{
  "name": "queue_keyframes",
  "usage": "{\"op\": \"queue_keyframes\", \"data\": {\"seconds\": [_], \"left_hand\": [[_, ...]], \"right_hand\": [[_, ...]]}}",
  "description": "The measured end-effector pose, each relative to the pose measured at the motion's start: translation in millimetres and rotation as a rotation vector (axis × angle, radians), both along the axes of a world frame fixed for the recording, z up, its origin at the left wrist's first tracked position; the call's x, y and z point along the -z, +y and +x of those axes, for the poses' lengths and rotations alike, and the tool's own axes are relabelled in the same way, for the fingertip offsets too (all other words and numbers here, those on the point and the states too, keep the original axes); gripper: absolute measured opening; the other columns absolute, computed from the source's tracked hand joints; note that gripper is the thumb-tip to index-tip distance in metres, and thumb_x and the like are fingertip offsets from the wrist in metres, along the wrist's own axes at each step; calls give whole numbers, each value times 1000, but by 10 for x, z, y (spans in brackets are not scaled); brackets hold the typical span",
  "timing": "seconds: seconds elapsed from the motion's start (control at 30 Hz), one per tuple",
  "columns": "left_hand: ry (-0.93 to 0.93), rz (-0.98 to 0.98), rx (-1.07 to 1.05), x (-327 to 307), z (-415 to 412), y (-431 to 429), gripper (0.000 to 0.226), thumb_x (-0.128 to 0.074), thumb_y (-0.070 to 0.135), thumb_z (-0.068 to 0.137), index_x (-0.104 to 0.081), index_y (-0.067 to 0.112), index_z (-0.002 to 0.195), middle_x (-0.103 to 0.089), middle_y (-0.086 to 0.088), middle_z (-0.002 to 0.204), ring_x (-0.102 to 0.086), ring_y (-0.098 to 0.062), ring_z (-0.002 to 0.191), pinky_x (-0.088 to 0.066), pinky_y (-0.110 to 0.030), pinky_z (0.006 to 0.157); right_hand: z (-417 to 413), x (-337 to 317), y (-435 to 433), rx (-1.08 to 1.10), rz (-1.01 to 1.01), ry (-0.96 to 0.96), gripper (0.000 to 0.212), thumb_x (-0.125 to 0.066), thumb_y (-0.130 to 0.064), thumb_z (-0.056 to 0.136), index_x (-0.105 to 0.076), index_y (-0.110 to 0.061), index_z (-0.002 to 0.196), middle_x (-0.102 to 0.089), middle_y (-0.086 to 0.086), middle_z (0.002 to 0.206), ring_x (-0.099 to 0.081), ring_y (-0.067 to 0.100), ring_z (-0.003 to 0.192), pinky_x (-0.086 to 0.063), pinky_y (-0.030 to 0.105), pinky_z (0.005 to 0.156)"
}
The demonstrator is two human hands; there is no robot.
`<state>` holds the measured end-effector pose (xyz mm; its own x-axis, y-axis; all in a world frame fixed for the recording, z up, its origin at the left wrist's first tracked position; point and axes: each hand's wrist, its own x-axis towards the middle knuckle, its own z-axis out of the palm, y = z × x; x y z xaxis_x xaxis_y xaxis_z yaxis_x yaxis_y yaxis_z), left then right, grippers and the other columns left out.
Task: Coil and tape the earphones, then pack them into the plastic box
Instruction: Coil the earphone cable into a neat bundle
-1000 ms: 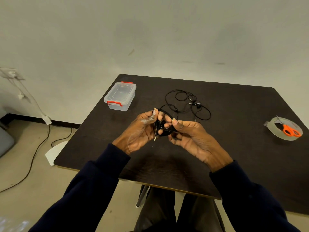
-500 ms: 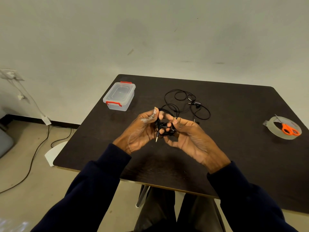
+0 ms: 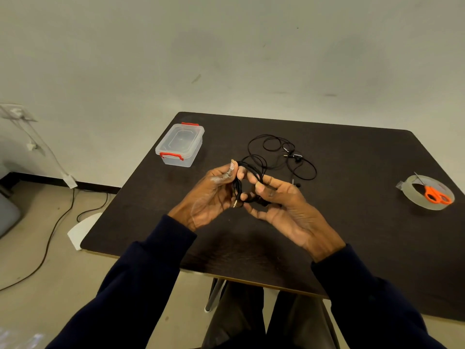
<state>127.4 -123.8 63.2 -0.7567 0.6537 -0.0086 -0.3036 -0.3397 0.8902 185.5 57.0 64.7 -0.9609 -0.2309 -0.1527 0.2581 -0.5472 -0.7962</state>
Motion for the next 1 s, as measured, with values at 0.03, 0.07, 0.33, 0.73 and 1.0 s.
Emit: {"op": "queue_keyframes", "data": {"seconds": [0.03, 0.07, 0.33, 0.73, 1.0], "left_hand": [[9, -3, -11, 1, 7, 1, 35, -39, 35, 108, -60, 18, 86, -69, -5, 105, -61, -19, 72, -51, -27, 60], [19, -4, -23, 9, 10, 2, 36, -39, 36, 108, -60, 19, 85, -70, -6, 107, -62, -18, 72, -51, -29, 61], [97, 22, -122, -46, 44, 45, 33, -39, 37, 106, -52, 15, 85, -66, -11, 136, -67, -21, 79, -52, -31, 68], [-2, 214, -112, -53, 30, -17, 38, -31, 34, 111, -55, 17, 86, -61, -8, 143, -66, -21, 86, -47, -41, 79], [-4, 232, -80, -90, 77, 23, 38, -37, 34, 108, -60, 16, 85, -58, -12, 147, -69, -23, 85, -55, -46, 82]], "right_hand": [[2, 20, 1, 40, 28, 7, 36, -68, -3, 86, -65, -1, 122, -73, 9, 99, -72, 24, 91, -56, 44, 92], [8, 32, -8, 92, 59, 12, 39, -70, -1, 85, -64, 0, 124, -74, 11, 99, -74, 25, 89, -58, 41, 88], [124, 145, -108, 520, 605, 261, 16, -74, -15, 93, -78, -5, 104, -79, 9, 83, -76, 23, 76, -64, 40, 70], [258, 99, -150, 393, 485, 258, 13, -67, -9, 96, -77, -2, 101, -78, 16, 87, -74, 29, 80, -63, 37, 71], [218, 64, -51, 315, 406, 211, 20, -56, -16, 102, -75, -13, 108, -79, 10, 101, -75, 21, 100, -59, 38, 90]]}}
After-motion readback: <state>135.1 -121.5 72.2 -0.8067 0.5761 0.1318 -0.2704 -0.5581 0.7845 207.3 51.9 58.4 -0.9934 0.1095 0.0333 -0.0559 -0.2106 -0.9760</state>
